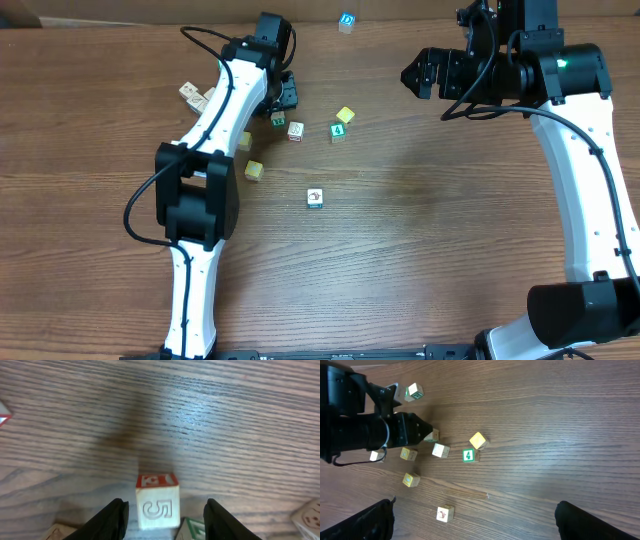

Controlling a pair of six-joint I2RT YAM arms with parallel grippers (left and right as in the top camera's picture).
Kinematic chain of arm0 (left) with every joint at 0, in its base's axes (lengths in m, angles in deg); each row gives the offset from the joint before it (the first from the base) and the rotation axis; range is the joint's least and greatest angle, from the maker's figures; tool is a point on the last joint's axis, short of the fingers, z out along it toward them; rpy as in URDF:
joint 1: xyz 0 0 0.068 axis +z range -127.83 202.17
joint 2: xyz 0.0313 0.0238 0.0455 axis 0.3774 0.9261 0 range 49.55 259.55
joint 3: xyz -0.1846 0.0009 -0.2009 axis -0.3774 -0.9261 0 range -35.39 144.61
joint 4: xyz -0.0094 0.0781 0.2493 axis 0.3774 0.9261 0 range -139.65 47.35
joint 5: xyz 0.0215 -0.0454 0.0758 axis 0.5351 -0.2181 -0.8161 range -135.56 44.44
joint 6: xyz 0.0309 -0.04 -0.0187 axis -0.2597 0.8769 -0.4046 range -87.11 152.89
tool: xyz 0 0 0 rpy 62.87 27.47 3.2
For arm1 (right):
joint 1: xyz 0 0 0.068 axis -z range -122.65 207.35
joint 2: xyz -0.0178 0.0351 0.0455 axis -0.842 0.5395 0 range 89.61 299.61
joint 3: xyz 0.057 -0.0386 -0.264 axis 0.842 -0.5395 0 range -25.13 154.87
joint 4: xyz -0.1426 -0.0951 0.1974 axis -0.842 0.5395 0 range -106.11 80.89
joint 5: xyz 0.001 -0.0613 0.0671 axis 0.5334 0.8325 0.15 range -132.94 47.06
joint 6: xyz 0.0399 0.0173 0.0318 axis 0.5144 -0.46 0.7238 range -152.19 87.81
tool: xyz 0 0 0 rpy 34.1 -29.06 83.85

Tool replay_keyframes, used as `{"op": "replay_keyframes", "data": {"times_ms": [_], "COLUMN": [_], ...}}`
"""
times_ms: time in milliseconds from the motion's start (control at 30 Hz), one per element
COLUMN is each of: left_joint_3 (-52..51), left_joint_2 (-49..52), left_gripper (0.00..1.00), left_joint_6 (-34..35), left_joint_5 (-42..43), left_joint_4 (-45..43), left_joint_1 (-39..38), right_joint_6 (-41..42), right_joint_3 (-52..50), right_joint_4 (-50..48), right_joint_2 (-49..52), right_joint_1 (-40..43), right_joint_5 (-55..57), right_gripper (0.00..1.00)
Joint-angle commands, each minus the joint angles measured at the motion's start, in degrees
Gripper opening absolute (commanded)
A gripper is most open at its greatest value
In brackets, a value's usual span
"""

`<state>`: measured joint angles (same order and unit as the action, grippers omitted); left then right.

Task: Form a tower
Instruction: 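Lift the red-lettered block with the left gripper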

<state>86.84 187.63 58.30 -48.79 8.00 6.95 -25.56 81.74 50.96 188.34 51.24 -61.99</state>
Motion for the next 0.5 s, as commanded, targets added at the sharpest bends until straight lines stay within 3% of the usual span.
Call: {"op": "replay_keyframes", "data": {"times_ms": [0,300,467], "left_joint_3": [-0.2,-0.2,0.0], "left_joint_2": [3.4,4.0,3.7], "left_gripper": [0.45,0.35,0.34], "left_joint_6": [-0.5,-0.3,-0.3], "left_joint_5": [-0.2,-0.2,-0.2], "left_joint_4": [-0.3,-0.5,-0.5], "left_joint_1": [0.3,0.5,0.7], "right_joint_6": [0.0,0.0,0.0], "right_joint_3": [0.7,0.7,0.7], "right_joint_4": [-0.2,-0.2,-0.2], "right_joint_2": [-0.6,-0.6,-0.6], "right_joint_1": [-0.3,-0.3,-0.3], "right_joint_5": [0.4,0.4,0.4], "right_gripper": [1.00,1.00,1.00]}}
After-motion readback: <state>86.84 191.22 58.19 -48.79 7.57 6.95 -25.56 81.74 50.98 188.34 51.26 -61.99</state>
